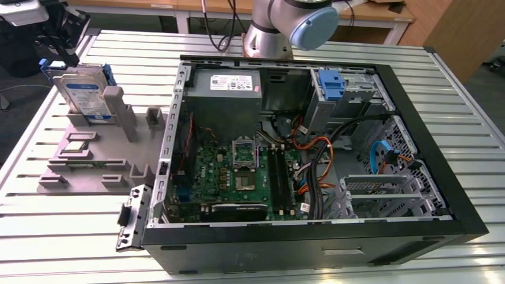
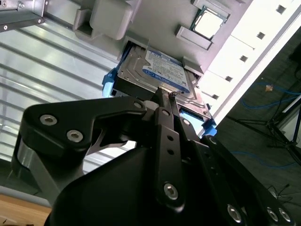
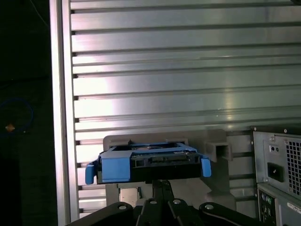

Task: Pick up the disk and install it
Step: 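Reach for the disk, then pick up the disk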

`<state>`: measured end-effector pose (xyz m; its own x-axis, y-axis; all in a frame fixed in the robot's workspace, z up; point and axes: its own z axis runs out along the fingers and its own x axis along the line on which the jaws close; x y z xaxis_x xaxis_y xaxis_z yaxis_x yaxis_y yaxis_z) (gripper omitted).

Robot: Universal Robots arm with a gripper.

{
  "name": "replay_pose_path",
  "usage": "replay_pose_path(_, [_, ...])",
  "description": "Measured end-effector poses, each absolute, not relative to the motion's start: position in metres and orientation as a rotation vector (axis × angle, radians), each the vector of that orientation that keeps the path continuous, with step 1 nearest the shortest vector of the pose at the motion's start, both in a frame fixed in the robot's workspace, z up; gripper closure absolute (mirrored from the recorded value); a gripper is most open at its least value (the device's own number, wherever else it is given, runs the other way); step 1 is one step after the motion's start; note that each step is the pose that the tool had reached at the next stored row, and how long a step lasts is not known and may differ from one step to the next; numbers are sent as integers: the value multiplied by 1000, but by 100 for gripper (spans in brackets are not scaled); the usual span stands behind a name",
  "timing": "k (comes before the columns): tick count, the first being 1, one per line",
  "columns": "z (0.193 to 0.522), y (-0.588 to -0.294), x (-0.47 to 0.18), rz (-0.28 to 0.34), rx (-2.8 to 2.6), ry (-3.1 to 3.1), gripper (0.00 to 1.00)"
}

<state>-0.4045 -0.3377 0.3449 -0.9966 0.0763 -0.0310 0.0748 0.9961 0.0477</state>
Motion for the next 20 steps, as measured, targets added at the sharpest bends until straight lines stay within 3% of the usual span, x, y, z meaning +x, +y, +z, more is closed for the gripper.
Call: replay_pose_path(20, [345,-338,-404,72,117,3106,89])
